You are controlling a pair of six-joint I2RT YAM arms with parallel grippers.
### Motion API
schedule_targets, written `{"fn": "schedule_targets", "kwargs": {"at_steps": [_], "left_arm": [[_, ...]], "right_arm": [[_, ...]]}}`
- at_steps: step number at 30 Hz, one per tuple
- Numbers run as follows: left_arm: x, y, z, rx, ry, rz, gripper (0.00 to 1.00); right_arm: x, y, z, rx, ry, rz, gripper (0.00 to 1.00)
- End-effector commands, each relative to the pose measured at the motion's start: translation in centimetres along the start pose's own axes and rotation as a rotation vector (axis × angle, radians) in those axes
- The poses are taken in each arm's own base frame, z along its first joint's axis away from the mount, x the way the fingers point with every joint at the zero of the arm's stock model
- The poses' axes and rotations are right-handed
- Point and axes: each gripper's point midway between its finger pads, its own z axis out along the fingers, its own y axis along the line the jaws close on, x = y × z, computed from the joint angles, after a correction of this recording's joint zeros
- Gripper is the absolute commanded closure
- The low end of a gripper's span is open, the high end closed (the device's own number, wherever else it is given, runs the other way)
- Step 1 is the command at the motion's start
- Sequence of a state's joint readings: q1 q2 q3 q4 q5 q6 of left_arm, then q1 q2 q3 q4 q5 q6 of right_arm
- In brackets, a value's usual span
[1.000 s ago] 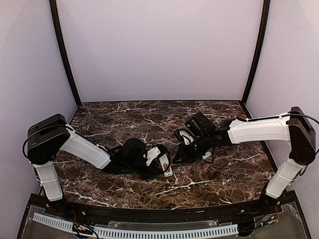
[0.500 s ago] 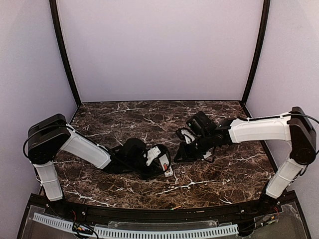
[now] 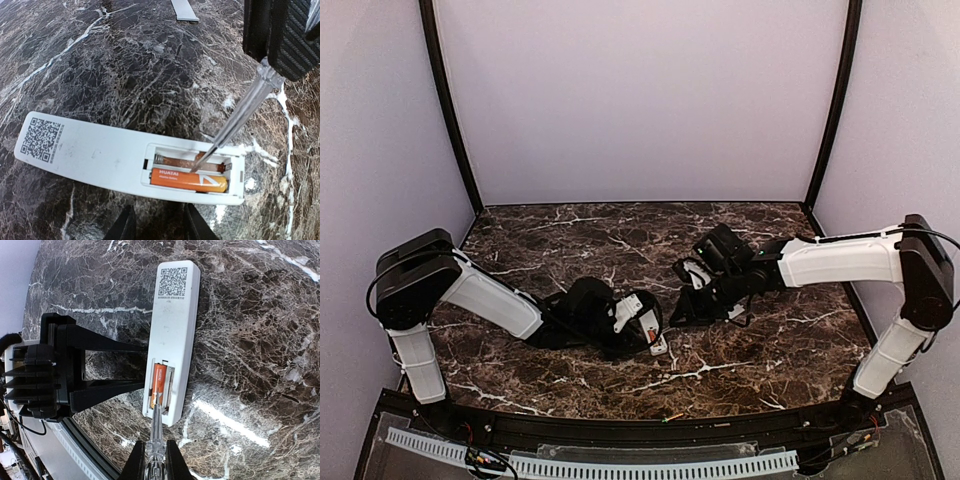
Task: Unload the batteries from the remote control
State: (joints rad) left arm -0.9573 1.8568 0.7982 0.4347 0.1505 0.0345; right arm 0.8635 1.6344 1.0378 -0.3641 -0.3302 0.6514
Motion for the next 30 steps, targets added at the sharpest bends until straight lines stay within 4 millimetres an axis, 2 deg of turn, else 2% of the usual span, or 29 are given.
{"fn": "schedule_targets", "kwargs": {"at_steps": [1,18,30], "left_arm": [[0.2,0.1,0.1,0.009,0.020,0.002,0.68],[0.1,-0.1,0.1,0.014,0.018,0.004,0.68],[0.1,0.0,0.1,0.015,0.020,0.004,0.68]], "right_arm": [[0.0,-0.4,0.4,0.006,0.017,0.010,1.00],[0.5,-0.1,1.3,-0.023,0.045,0.004,1.00],[1.0,1.0,1.9,-0.166,0.044,0.005,1.00]]}}
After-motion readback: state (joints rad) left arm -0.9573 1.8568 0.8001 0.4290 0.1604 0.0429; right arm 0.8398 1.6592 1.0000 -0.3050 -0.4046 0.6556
